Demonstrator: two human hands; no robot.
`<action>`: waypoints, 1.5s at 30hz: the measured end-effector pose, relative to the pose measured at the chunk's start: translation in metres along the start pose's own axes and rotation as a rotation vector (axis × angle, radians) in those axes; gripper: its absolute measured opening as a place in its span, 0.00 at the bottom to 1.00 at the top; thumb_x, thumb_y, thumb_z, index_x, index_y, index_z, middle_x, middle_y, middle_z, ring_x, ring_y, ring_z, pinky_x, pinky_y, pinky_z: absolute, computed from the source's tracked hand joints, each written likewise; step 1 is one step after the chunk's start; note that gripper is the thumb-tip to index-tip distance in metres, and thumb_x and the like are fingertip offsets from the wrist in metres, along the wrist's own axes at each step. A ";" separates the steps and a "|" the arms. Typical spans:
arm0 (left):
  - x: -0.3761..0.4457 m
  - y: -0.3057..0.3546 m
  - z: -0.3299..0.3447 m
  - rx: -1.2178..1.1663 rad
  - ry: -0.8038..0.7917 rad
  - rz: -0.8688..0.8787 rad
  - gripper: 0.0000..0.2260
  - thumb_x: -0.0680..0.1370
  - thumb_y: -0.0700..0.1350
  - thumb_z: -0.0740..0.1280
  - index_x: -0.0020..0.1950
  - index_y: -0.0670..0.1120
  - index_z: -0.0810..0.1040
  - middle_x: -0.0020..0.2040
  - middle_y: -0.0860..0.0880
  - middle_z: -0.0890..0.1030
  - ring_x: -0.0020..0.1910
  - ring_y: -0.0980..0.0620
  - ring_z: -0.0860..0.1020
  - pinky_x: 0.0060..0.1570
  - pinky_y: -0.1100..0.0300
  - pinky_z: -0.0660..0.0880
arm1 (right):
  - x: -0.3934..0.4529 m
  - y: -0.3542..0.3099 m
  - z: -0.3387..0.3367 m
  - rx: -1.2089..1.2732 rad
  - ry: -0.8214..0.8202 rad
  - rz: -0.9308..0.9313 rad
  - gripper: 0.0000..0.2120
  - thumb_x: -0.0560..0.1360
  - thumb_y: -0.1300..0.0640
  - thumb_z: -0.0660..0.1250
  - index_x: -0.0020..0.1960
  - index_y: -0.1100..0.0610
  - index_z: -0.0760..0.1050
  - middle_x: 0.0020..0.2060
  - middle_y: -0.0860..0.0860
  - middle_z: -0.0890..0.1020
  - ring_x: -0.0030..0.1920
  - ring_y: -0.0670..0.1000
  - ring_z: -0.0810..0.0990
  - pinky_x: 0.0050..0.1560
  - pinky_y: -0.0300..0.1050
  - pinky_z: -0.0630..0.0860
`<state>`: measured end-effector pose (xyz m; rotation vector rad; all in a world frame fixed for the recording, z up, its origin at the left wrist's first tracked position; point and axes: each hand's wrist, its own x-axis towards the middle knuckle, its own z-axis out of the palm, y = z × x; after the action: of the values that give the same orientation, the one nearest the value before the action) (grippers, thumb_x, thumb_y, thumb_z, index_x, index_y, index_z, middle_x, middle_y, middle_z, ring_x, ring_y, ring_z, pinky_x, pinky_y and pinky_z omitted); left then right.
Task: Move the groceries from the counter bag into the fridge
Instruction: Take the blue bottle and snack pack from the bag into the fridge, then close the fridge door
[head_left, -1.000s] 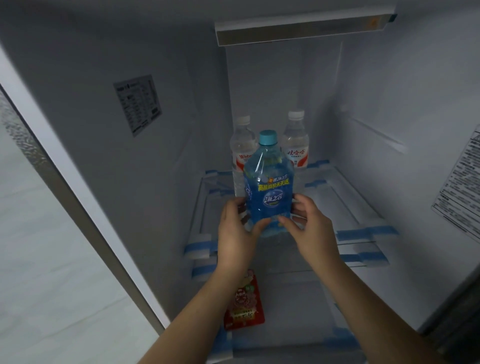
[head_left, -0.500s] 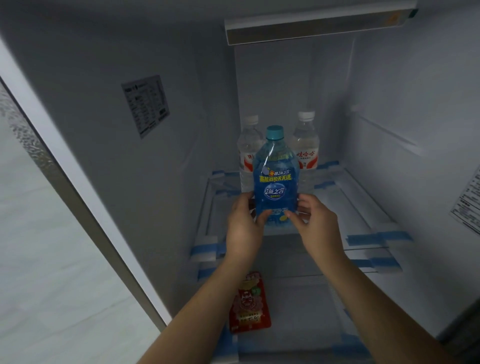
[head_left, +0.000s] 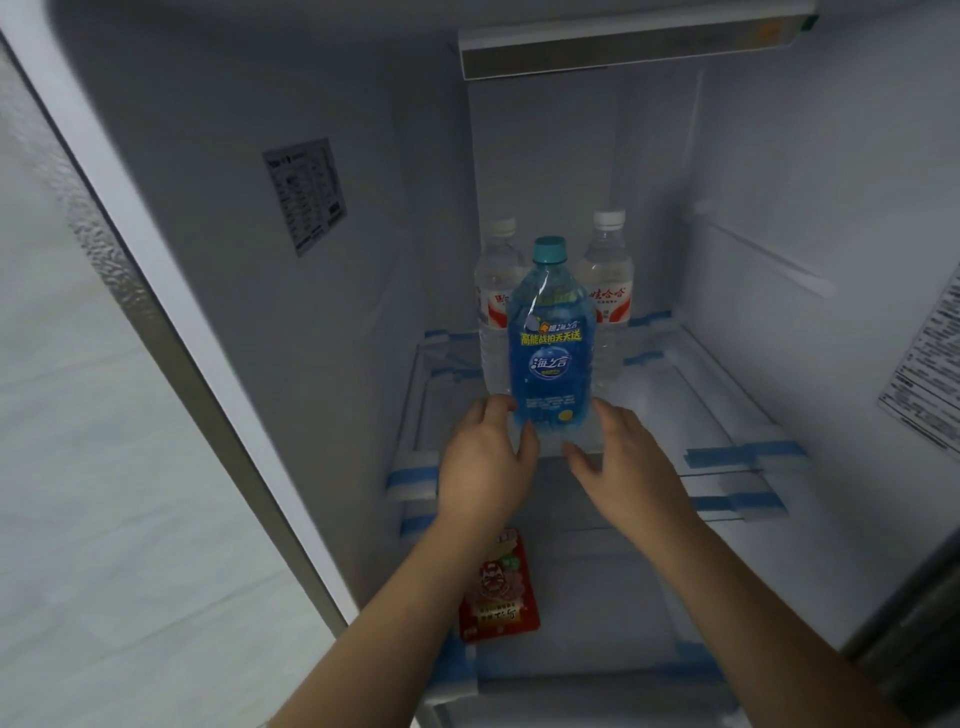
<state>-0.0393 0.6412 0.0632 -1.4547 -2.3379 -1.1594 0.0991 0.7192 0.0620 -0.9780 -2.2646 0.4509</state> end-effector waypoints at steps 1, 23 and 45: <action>-0.007 0.002 -0.003 0.060 0.008 0.047 0.15 0.77 0.50 0.62 0.60 0.45 0.76 0.53 0.46 0.81 0.50 0.45 0.79 0.45 0.52 0.77 | -0.006 -0.001 0.000 -0.026 -0.004 -0.028 0.27 0.75 0.49 0.66 0.71 0.56 0.65 0.61 0.55 0.76 0.58 0.55 0.76 0.54 0.50 0.76; -0.165 -0.002 -0.010 0.305 -0.362 0.521 0.29 0.77 0.60 0.56 0.76 0.48 0.60 0.76 0.46 0.65 0.77 0.44 0.59 0.73 0.42 0.59 | -0.192 0.005 -0.019 -0.381 -0.127 0.122 0.30 0.75 0.40 0.61 0.72 0.54 0.66 0.71 0.54 0.70 0.70 0.56 0.69 0.66 0.52 0.67; -0.323 0.156 0.060 0.106 -0.584 0.835 0.33 0.72 0.51 0.70 0.75 0.45 0.65 0.75 0.46 0.66 0.74 0.42 0.65 0.72 0.44 0.57 | -0.423 0.077 -0.144 -0.557 -0.049 0.516 0.34 0.80 0.40 0.38 0.66 0.57 0.74 0.65 0.56 0.77 0.63 0.57 0.77 0.63 0.54 0.71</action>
<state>0.2702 0.4924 -0.0556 -2.5898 -1.6278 -0.4053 0.4597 0.4656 -0.0429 -1.8672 -2.2058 0.0372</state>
